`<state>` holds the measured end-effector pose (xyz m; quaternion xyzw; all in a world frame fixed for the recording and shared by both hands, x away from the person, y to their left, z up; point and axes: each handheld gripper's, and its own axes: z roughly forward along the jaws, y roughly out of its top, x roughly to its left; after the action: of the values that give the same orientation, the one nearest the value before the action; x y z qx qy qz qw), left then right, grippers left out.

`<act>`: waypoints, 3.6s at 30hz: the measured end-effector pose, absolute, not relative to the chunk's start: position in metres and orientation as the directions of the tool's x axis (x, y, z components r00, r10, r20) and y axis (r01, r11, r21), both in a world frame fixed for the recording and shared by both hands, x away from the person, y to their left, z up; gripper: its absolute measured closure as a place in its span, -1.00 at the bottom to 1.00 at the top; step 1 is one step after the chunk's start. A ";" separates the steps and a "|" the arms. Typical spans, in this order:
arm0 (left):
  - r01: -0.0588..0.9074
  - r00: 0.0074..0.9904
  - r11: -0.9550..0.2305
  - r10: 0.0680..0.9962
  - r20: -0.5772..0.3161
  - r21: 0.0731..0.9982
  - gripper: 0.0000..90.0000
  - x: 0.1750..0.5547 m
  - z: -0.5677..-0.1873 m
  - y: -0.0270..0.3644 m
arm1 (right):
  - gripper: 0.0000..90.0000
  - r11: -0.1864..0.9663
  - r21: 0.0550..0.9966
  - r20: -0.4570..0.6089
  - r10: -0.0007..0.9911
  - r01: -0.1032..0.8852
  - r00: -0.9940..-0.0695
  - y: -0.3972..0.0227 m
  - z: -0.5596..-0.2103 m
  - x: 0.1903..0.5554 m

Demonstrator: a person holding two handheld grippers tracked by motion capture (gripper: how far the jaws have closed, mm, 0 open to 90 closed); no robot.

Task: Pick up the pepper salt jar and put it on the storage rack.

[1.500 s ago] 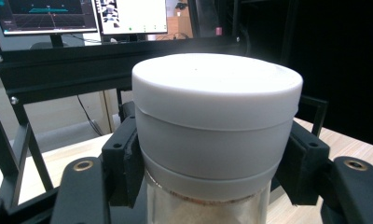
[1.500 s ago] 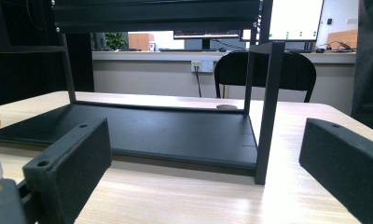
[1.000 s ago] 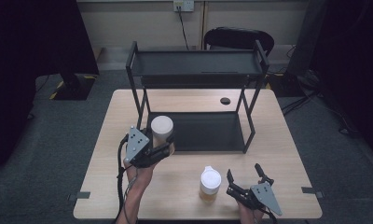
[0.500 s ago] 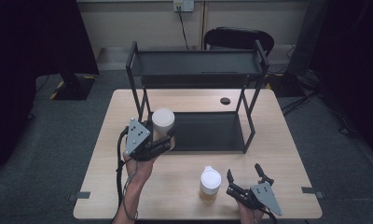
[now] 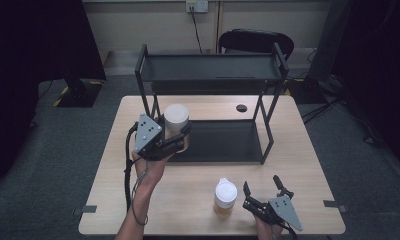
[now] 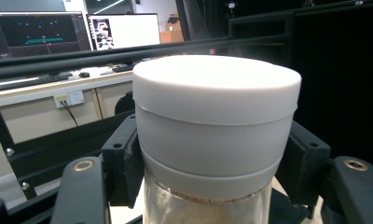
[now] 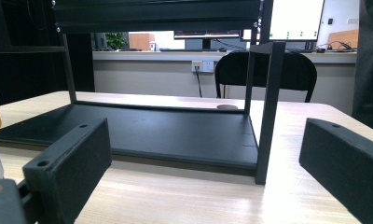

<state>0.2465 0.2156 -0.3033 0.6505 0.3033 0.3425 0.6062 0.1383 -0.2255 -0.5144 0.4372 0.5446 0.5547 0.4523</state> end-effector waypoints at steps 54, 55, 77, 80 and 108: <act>-0.058 0.511 -0.003 0.859 0.032 0.998 -0.22 0.343 -0.184 0.191 | -0.98 0.004 1.000 -0.010 0.976 -0.027 -0.217 -0.227 -0.515 0.138; -0.056 0.505 -0.002 0.862 0.030 0.998 -0.22 0.346 -0.183 0.190 | -0.98 0.004 1.000 -0.010 0.976 -0.028 -0.217 -0.227 -0.515 0.138; -0.018 0.455 -0.019 0.890 0.025 1.000 -0.22 0.379 -0.183 0.181 | -0.98 0.003 1.000 -0.009 0.975 -0.027 -0.221 -0.227 -0.514 0.138; -0.004 0.461 -0.007 0.888 0.008 1.000 -0.22 0.381 -0.184 0.182 | -0.98 0.003 1.000 -0.009 0.975 -0.027 -0.220 -0.227 -0.514 0.138; 0.006 0.460 0.032 0.887 -0.031 0.999 -0.45 0.380 -0.188 0.185 | -0.98 0.003 1.000 -0.009 0.975 -0.027 -0.221 -0.227 -0.514 0.138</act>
<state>0.3802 0.1846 -0.1885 0.5956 0.3748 0.3598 0.6127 0.1381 -0.2273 -0.5145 0.4333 0.5474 0.5575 0.4492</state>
